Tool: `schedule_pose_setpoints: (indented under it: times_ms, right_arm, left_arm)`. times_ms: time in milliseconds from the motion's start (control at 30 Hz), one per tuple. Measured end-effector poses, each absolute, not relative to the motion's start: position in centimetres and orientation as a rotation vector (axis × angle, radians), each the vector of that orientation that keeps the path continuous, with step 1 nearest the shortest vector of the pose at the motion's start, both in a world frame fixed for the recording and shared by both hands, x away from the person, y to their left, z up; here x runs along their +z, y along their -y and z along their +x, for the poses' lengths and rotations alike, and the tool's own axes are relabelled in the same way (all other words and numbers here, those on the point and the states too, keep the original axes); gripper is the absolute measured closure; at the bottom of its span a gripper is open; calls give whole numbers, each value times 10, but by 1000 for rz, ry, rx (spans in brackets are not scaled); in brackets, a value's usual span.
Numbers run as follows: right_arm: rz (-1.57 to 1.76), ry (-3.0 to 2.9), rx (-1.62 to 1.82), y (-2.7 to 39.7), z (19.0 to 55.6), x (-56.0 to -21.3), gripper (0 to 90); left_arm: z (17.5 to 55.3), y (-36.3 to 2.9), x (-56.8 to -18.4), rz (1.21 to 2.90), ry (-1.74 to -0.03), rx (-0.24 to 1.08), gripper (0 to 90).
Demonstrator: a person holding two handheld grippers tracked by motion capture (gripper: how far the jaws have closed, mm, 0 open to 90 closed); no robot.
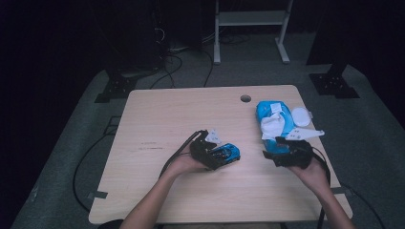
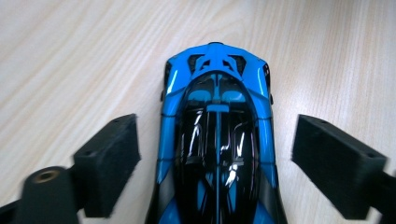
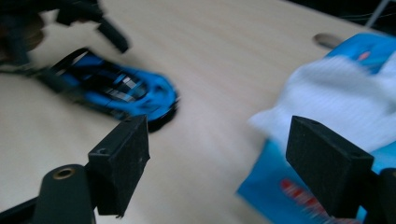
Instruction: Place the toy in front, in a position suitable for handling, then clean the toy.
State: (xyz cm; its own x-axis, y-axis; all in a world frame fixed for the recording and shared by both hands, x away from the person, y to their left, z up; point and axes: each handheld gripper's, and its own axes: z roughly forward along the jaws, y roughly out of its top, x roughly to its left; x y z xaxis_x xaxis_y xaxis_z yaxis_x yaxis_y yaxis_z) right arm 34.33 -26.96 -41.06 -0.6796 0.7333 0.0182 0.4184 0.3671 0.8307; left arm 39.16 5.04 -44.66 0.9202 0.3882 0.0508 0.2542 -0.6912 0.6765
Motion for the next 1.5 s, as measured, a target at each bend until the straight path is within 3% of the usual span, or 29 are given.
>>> schedule_pose_setpoints:
  times_ms: [267, 433, 533, 567, 633, 700, 800, 1000, 1200, 1500]
  right_arm:
    - [1073, -2203, 1148, 276, 389, -398, 204]
    - [1141, -2205, 1070, 275, 418, -411, 221]
    - [1180, -2223, 1050, 275, 425, -422, 335]
    - [1180, -2223, 1050, 275, 425, -422, 335]
    - [1214, -2207, 1040, 273, 426, -428, 479]
    - [1225, -2179, 1062, 274, 424, -430, 530]
    - [1259, -2096, 1090, 284, 420, -439, 736]
    - [1243, -2069, 1083, 293, 412, -436, 868]
    - [1118, -2041, 1243, 284, 391, -397, 871]
    - [949, -2143, 1392, 249, 373, -373, 879]
  left_arm:
    - [381, -78, -438, 2309, -484, 286, 106]
    - [370, -97, -440, 2270, -499, 325, 97]
    - [368, -103, -442, 2264, -493, 349, 97]
    - [368, -103, -442, 2264, -493, 349, 97]
    - [368, -108, -441, 2245, -507, 366, 97]
    - [368, -110, -441, 2228, -511, 374, 97]
    - [368, -114, -440, 2198, -520, 384, 97]
    - [368, -116, -442, 2193, -519, 389, 97]
    - [365, -114, -443, 2191, -491, 370, 97]
    - [365, -117, -444, 2201, -479, 357, 90]
